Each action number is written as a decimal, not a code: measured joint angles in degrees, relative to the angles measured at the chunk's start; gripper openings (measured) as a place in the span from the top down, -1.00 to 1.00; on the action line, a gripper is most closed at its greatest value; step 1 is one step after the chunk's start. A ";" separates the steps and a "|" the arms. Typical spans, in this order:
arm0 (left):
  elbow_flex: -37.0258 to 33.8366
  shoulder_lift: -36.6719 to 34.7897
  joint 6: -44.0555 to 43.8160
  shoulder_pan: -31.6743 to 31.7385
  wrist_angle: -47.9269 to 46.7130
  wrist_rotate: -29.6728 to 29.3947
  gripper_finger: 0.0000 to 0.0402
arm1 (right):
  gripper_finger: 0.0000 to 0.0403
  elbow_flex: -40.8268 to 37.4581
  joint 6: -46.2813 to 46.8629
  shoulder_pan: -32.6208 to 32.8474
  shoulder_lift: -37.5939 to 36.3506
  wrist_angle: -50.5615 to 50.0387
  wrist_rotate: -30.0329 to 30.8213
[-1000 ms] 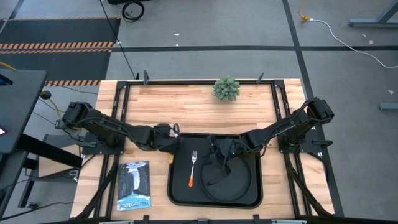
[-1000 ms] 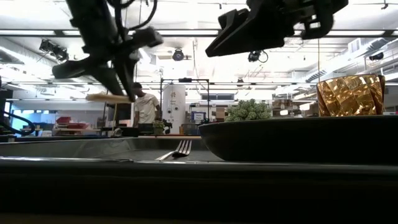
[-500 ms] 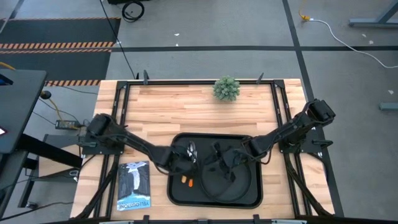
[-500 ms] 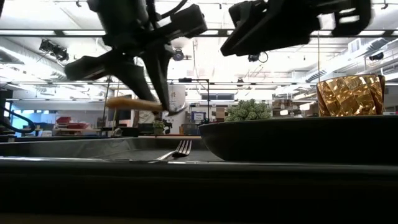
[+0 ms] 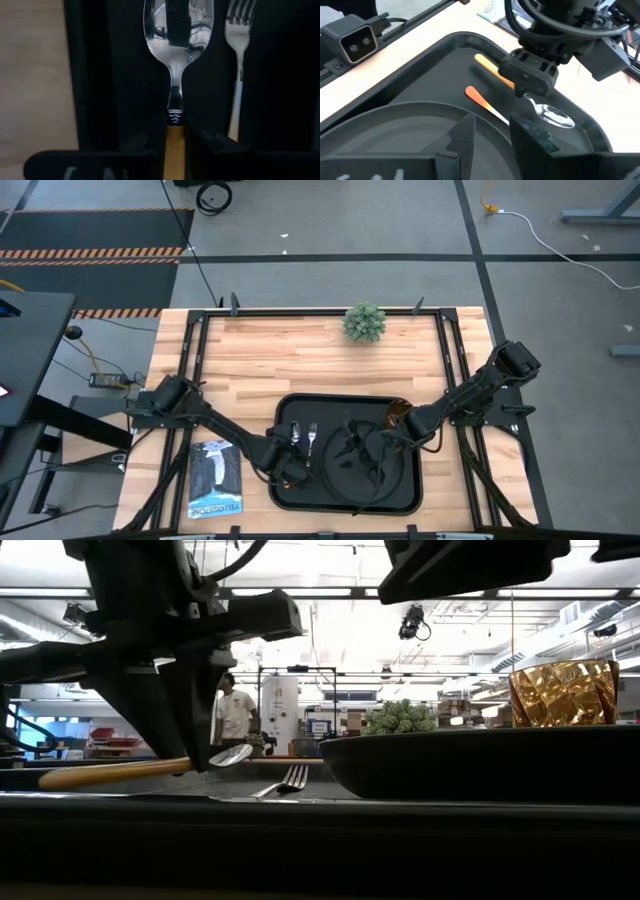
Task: Pick and place plate/cup/fork/spoon on tray
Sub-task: Put the orange spoon on the black tray to the left of the orange fork
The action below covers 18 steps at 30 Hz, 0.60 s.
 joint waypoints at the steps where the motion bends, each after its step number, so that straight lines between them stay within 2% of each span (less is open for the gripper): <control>1: 0.00 0.00 -0.09 0.04 -0.32 0.01 0.72 | 0.37 0.00 0.15 0.20 0.00 0.00 0.00; 18: -0.68 0.00 3.24 2.99 -1.27 -0.09 0.69 | 0.37 0.00 0.41 0.70 0.00 0.44 0.00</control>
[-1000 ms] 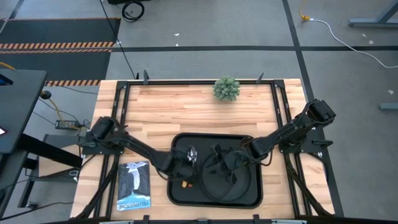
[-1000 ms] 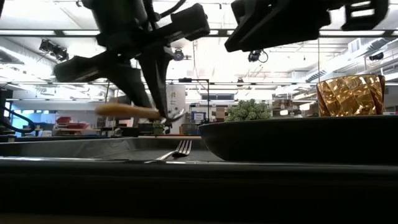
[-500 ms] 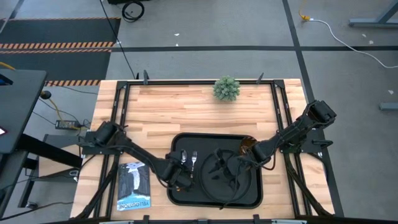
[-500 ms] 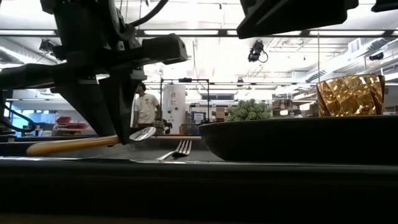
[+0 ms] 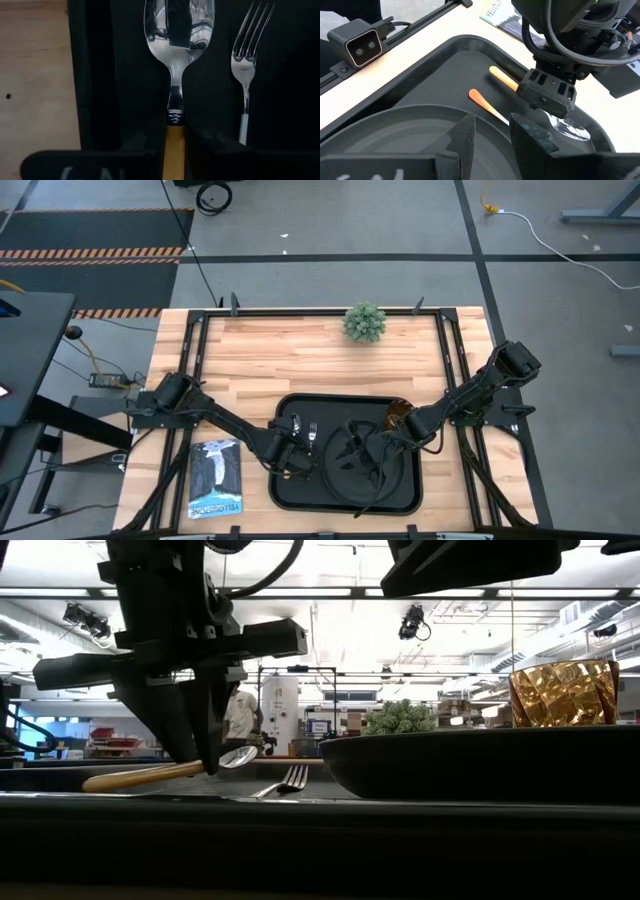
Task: Pick and place plate/cup/fork/spoon on tray
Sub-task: Put the orange spoon on the black tray to the left of the orange fork, then return to Home Position
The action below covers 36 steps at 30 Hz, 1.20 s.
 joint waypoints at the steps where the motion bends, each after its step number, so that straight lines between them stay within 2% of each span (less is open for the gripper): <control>1: 0.00 0.00 0.16 0.01 0.03 0.00 0.68 | 0.37 0.00 0.00 0.00 0.00 0.00 0.00; 9: 0.00 0.00 1.01 -0.04 0.23 0.00 0.68 | 0.37 0.00 0.65 0.00 0.00 0.00 0.00; 20: 0.00 -0.02 1.30 0.01 0.06 0.00 0.36 | 0.37 0.00 0.88 0.00 0.00 0.00 0.00; 28: 0.02 -3.16 2.87 0.32 -3.44 0.58 0.34 | 0.37 0.00 0.90 0.00 0.00 0.01 0.00; 32: 0.07 -5.67 5.80 0.66 -4.77 0.19 0.34 | 0.37 0.00 1.07 0.00 0.00 0.07 0.00; 36: 0.07 -7.68 13.56 1.19 -5.80 -0.16 0.34 | 0.37 0.00 0.81 0.00 0.00 -0.22 0.23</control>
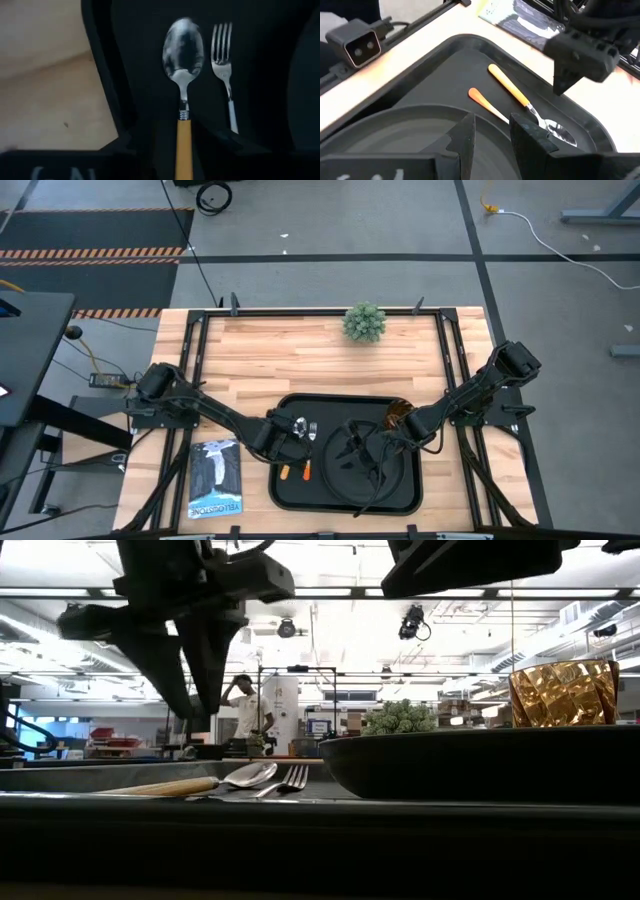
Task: Pick and place plate/cup/fork/spoon on tray
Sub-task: Return to Home Position
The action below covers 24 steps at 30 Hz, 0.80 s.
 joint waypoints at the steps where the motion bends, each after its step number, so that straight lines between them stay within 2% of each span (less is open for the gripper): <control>1: 0.00 -0.34 2.49 0.06 -0.16 0.16 0.34 | 0.37 0.00 -0.39 0.00 0.00 -0.32 0.05; 5: 0.00 -1.79 8.39 0.14 -0.26 1.06 0.34 | 0.37 -0.02 -1.89 -0.04 -1.26 -2.58 0.01; 11: 0.04 -6.59 17.11 -0.02 -3.65 -5.66 0.34 | 0.37 0.00 -1.26 -2.54 -7.18 -7.48 0.17; 18: 0.09 -8.86 23.46 0.12 -9.83 -18.97 0.34 | 0.37 -0.17 3.01 -4.74 -14.45 -16.70 3.78; 24: 0.04 -8.27 37.95 0.57 -7.10 -31.75 0.34 | 0.37 -7.18 5.94 -4.74 -21.71 -11.12 9.61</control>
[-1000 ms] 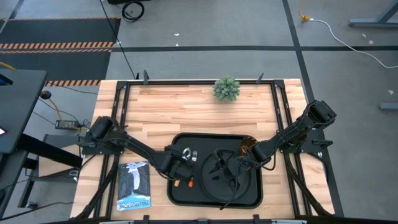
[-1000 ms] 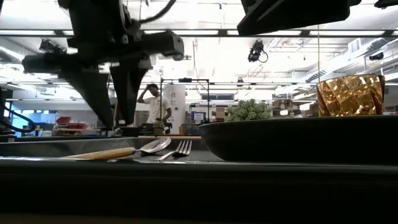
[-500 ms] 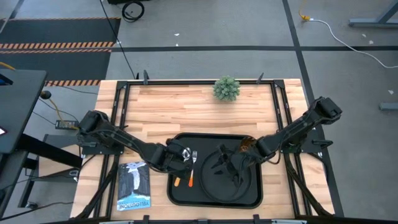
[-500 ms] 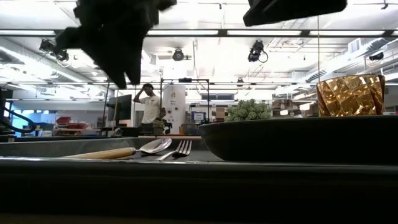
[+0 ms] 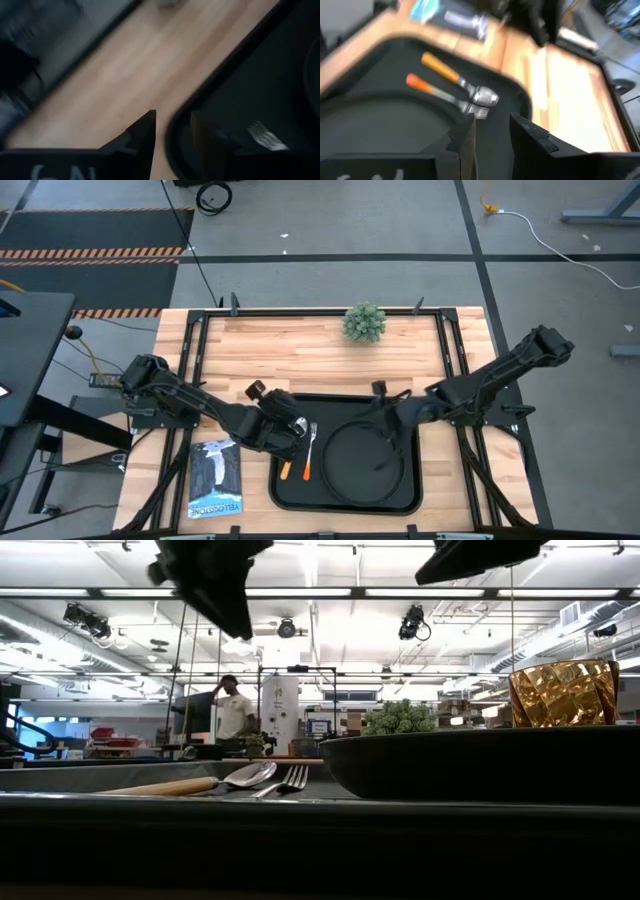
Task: Pick and place plate/cup/fork/spoon on tray
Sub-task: Return to Home Position
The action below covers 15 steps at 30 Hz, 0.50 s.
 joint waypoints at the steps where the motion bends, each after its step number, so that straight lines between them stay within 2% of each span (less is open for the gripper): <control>1: -0.04 0.04 2.80 0.00 0.37 -1.66 0.34 | 0.37 -1.72 0.66 0.00 -1.47 2.68 0.35; 7: -0.01 -0.02 20.51 0.04 6.85 -8.18 0.34 | 0.37 -12.31 2.98 0.17 -9.82 16.92 0.98; 12: -0.01 -0.07 36.69 -0.62 12.80 -7.97 0.35 | 0.37 -18.85 2.85 0.17 -15.84 23.82 0.55; 15: -0.03 -0.72 41.75 -0.67 13.72 -5.56 0.40 | 0.37 -21.40 1.18 0.15 -19.49 27.48 -0.75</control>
